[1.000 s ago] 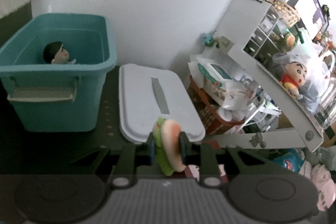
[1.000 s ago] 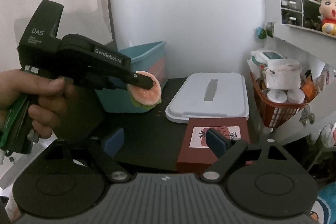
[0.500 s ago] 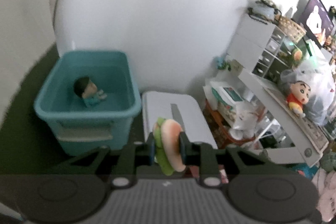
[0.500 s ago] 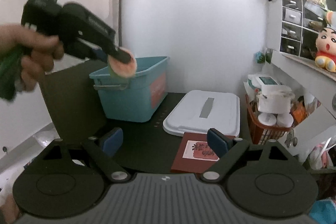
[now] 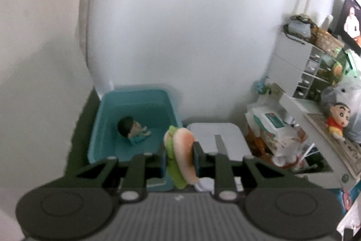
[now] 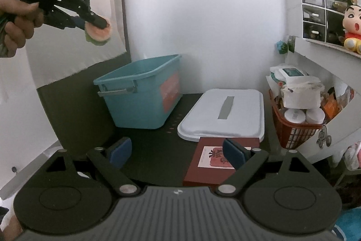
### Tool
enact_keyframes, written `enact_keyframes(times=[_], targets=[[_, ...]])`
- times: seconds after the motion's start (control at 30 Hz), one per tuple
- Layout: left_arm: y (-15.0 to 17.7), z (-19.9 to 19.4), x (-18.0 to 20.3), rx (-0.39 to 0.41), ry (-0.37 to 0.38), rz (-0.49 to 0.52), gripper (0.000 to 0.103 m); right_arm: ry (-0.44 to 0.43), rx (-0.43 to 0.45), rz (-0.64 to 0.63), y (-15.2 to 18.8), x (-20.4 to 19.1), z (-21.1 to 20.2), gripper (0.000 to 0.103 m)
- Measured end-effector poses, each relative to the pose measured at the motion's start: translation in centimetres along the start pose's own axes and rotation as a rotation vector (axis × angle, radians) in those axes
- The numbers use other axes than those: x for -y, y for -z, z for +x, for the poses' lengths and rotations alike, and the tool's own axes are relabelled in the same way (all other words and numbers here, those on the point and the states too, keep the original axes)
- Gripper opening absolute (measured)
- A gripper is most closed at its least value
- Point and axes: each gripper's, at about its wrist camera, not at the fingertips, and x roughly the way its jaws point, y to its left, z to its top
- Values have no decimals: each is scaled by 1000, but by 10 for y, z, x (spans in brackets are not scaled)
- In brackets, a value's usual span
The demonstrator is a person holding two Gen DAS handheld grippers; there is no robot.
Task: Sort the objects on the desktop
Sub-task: 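Carry the held hamburger plush with the left tool over the teal bin, then lower the hamburger into the bin and open the left tool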
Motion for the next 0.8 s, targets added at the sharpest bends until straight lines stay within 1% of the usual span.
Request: enact_keyframes(times=[0.13,0.27,0.53,0.8], targets=[[-8,6,-4,-16,-49,-11,25,4,1,12,-1,4,-3,91],[-13,16,-5,-27,-70,-31,25,6,-6,37,-1,9,-3,91],[-23,35,-1,-29,-84,-24,26,-5,-30,89,-2,20,3,91],[-29,60,-8,-43,-106,-20,26,-31,-56,123,-1,27,12,91]])
